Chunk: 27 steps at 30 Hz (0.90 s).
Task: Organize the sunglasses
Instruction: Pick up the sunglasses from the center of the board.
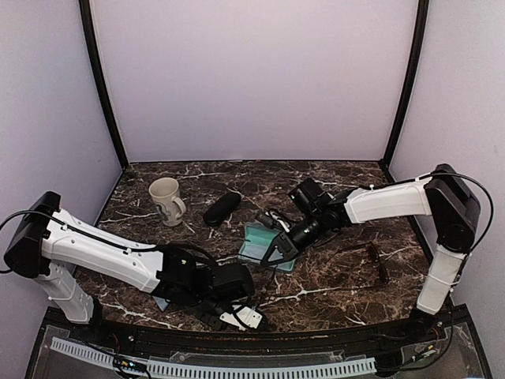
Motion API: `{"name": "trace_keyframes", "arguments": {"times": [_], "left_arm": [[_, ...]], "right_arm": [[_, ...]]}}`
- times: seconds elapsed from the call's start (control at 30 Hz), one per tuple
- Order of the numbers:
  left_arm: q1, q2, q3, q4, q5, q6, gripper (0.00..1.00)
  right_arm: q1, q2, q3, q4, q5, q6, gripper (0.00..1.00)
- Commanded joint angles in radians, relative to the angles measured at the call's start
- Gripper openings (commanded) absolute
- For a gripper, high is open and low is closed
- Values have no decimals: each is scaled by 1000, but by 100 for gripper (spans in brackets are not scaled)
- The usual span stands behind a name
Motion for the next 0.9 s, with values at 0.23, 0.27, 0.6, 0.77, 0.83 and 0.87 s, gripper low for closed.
{"name": "trace_keyframes", "arguments": {"times": [0.23, 0.27, 0.6, 0.77, 0.83, 0.87], "left_arm": [[-9, -55, -33, 38, -37, 13, 9], [-10, -53, -33, 42, -44, 10, 12], [-9, -77, -33, 83, -102, -76, 52], [1, -199, -66, 174, -65, -160, 75], [23, -273, -88, 225, -45, -228, 79], [37, -307, -102, 254, -38, -268, 79]], "right_arm": [[-17, 0, -7, 27, -23, 17, 0], [-18, 0, -9, 29, -24, 17, 0], [-23, -22, -13, 16, -12, -4, 0], [-35, -81, -24, 37, 13, 1, 0], [-40, -125, -38, 64, 20, 20, 0], [-44, -144, -43, 78, 23, 29, 0]]}}
